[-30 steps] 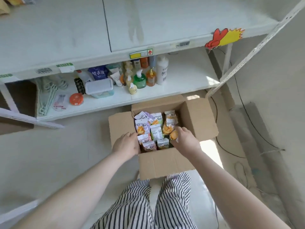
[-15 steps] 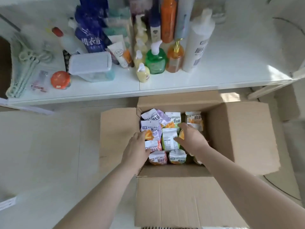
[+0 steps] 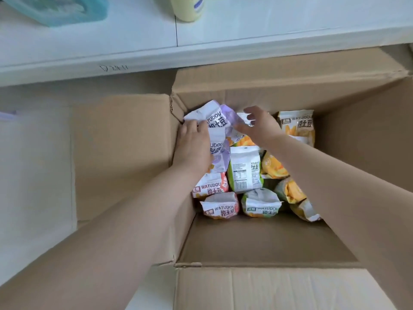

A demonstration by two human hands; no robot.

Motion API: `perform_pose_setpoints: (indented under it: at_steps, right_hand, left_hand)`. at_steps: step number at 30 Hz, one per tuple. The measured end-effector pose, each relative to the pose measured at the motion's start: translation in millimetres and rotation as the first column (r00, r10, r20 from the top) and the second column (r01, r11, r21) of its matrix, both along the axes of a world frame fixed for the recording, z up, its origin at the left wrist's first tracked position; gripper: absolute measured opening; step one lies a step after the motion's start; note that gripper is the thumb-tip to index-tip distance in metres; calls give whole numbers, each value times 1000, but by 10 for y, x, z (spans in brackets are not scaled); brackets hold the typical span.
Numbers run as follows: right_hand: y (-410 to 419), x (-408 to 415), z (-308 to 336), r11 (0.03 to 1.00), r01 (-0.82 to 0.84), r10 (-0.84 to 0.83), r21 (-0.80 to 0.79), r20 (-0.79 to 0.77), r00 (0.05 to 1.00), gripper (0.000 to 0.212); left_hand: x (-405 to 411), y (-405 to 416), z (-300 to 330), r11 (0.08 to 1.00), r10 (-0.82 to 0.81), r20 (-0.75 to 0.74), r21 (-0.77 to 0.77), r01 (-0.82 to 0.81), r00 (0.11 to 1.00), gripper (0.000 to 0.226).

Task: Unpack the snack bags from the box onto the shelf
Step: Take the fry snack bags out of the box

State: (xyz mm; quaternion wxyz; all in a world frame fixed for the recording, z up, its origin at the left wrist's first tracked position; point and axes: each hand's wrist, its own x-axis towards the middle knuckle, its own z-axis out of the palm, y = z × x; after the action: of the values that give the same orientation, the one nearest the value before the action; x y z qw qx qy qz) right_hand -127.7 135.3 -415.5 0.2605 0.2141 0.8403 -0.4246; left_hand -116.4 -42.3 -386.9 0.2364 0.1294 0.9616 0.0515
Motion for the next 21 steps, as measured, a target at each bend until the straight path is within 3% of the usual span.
perform_pose_setpoints:
  at_steps: [3, 5, 6, 9, 12, 14, 16, 18, 21]
  right_hand:
    - [1, 137, -54, 996, 49, -49, -80, 4, 999, 58]
    - [11, 301, -49, 998, 4, -5, -66, -21, 1000, 60]
    - [25, 387, -44, 997, -23, 22, -80, -17, 1000, 66]
    - [71, 577, 64, 955, -83, 103, -285, 57, 993, 87]
    - [141, 660, 194, 921, 42, -3, -387, 100, 995, 75]
    - [235, 701, 248, 930, 115, -91, -350, 84, 992, 62]
    - [344, 774, 264, 938, 153, -133, -310, 85, 988, 58]
    - [458, 889, 250, 941, 212, -186, -266, 120, 975, 62]
    - [592, 1045, 221, 930, 299, -271, -214, 147, 951, 62]
  left_hand:
    - [-68, 35, 13, 999, -3, -76, -41, 0, 997, 46]
    - [-70, 46, 92, 1000, 16, -109, 22, -14, 994, 21]
    - [-61, 50, 139, 997, 39, -109, 74, -31, 993, 19]
    - [-50, 54, 233, 944, 175, -10, 287, -164, 985, 46]
    - [-77, 91, 241, 786, 242, 221, 526, -324, 945, 52]
    - [-45, 148, 251, 674, 199, 371, 620, -401, 907, 38]
    - [30, 232, 238, 491, 283, 525, 639, -592, 803, 17]
    - [97, 305, 158, 301, 494, 615, 543, -784, 615, 33]
    - [84, 349, -90, 226, 743, 501, 437, -871, 444, 64]
